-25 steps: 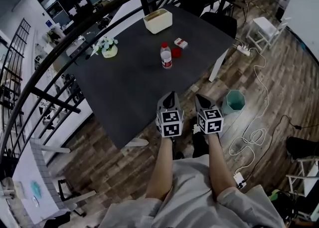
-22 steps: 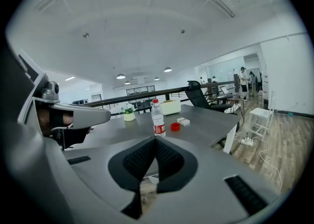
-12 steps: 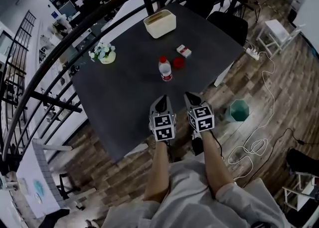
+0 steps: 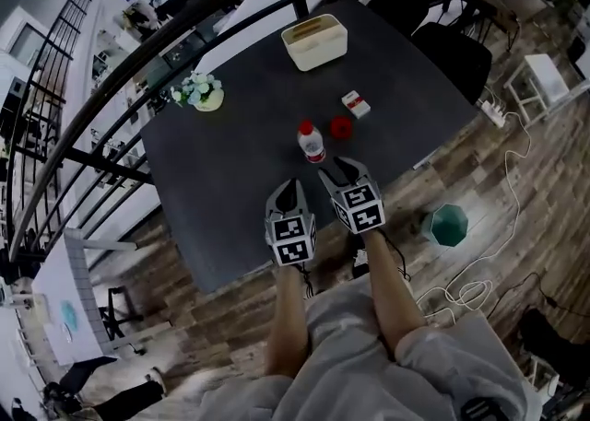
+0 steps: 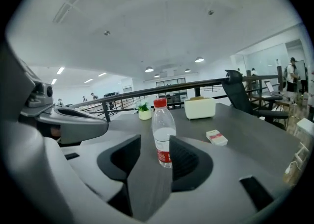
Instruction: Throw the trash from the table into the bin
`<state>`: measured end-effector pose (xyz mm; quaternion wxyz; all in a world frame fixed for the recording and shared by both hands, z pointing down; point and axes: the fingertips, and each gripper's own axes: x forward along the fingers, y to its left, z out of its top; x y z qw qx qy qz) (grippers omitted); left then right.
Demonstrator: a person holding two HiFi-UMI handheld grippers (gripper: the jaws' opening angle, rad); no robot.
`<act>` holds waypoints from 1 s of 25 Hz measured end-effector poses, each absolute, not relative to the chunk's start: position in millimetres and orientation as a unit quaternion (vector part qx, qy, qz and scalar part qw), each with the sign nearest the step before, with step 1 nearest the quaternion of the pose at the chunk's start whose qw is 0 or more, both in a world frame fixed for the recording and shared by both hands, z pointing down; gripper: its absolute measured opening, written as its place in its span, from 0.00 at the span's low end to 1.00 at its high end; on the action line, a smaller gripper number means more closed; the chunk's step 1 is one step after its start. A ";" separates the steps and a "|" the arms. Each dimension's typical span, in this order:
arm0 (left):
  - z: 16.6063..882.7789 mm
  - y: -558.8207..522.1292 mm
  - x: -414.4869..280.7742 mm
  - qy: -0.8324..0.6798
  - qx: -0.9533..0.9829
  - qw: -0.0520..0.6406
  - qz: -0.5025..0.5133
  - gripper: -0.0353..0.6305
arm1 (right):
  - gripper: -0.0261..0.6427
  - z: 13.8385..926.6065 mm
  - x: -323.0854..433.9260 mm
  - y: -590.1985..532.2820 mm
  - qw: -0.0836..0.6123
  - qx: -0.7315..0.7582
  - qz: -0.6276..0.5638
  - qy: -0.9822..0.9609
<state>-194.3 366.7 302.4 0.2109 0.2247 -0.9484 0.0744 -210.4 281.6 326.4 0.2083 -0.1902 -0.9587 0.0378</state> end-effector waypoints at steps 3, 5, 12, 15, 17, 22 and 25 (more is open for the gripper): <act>303.5 368.8 -205.5 -0.953 0.204 0.213 0.069 0.09 | 0.41 331.7 -228.0 288.3 0.210 -0.214 0.021 -0.954; 300.6 369.0 -213.9 -0.956 0.194 0.210 0.068 0.09 | 0.48 334.5 -241.3 292.4 0.208 -0.226 0.008 -0.952; 302.5 376.5 -241.5 -0.961 0.166 0.210 0.074 0.09 | 0.61 346.1 -287.4 306.2 0.207 -0.258 -0.026 -0.943; 307.5 387.3 -255.2 -0.962 0.153 0.213 0.075 0.09 | 0.61 358.2 -303.2 322.2 0.214 -0.281 -0.058 -0.934; 307.1 389.9 -262.0 -0.963 0.147 0.216 0.069 0.09 | 0.61 365.3 -306.5 329.0 0.222 -0.289 -0.079 -0.928; 313.2 382.0 -275.2 -0.958 0.160 0.228 0.066 0.09 | 0.54 367.4 -317.4 329.9 0.209 -0.274 -0.094 -0.934; 314.5 369.1 -279.0 -0.952 0.186 0.233 0.071 0.09 | 0.54 361.2 -315.2 317.6 0.202 -0.252 -0.074 -0.943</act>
